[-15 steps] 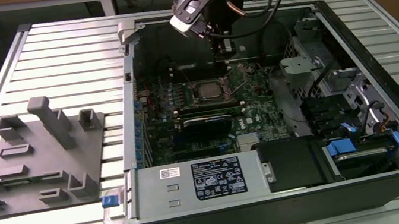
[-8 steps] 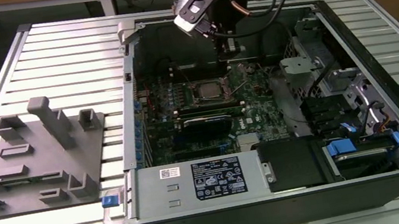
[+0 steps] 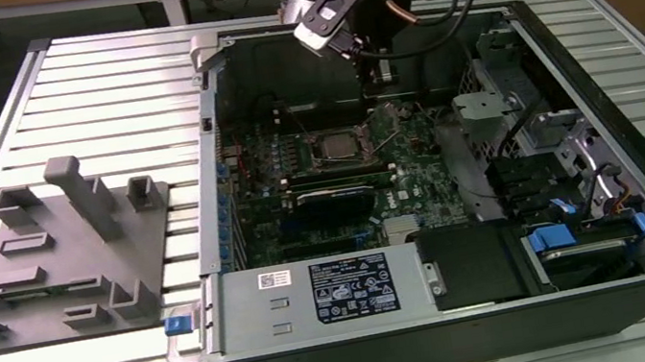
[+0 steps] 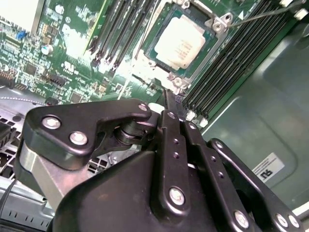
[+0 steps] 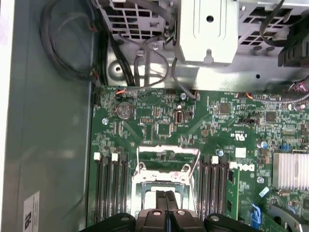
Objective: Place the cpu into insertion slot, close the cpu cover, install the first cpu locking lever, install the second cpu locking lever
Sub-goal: 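Close the cpu cover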
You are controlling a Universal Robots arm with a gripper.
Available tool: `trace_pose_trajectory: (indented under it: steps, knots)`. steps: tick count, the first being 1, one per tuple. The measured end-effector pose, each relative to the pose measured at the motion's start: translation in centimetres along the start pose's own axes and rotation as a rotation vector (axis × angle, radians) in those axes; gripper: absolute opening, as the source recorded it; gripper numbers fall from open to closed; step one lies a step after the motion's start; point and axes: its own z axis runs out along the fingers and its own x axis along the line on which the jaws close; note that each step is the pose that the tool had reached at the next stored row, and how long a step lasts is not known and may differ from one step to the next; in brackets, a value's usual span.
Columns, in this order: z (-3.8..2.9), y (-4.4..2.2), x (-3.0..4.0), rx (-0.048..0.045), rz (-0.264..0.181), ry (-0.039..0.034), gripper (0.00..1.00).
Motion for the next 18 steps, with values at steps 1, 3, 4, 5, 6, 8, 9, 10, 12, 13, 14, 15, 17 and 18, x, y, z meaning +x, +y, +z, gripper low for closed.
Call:
trace_pose_trajectory:
  steps: [1,3,4,5,6,8,9,10,12,13,14,15,17,18]
  knots:
    - [0.00,0.18,0.00,0.0000,0.000,0.0000,0.10]
    - [0.01,0.59,-0.01,0.0000,0.000,-0.0002,0.10]
    - [0.01,0.82,-0.02,0.0000,0.000,-0.0001,0.10]
    - [0.03,1.04,-0.02,-0.0001,0.000,0.0001,0.10]
    - [0.03,1.26,-0.03,-0.0001,0.000,0.0001,0.10]
    - [0.05,1.62,-0.04,-0.0001,0.001,0.0000,0.10]
    - [0.06,1.77,-0.05,0.0000,0.002,0.0000,0.10]
    - [0.08,1.94,-0.05,0.0000,0.004,0.0000,0.10]
    - [0.14,2.22,-0.06,0.0000,0.009,0.0004,0.10]
    - [0.19,2.29,-0.06,0.0000,0.014,0.0011,0.10]
    - [0.24,2.33,-0.06,-0.0001,0.021,0.0018,0.10]
    - [0.28,2.34,-0.06,0.0000,0.030,0.0020,0.10]
    - [0.35,2.35,-0.06,0.0001,0.051,0.0019,0.10]
    - [0.36,2.37,-0.06,0.0002,0.061,0.0016,0.10]
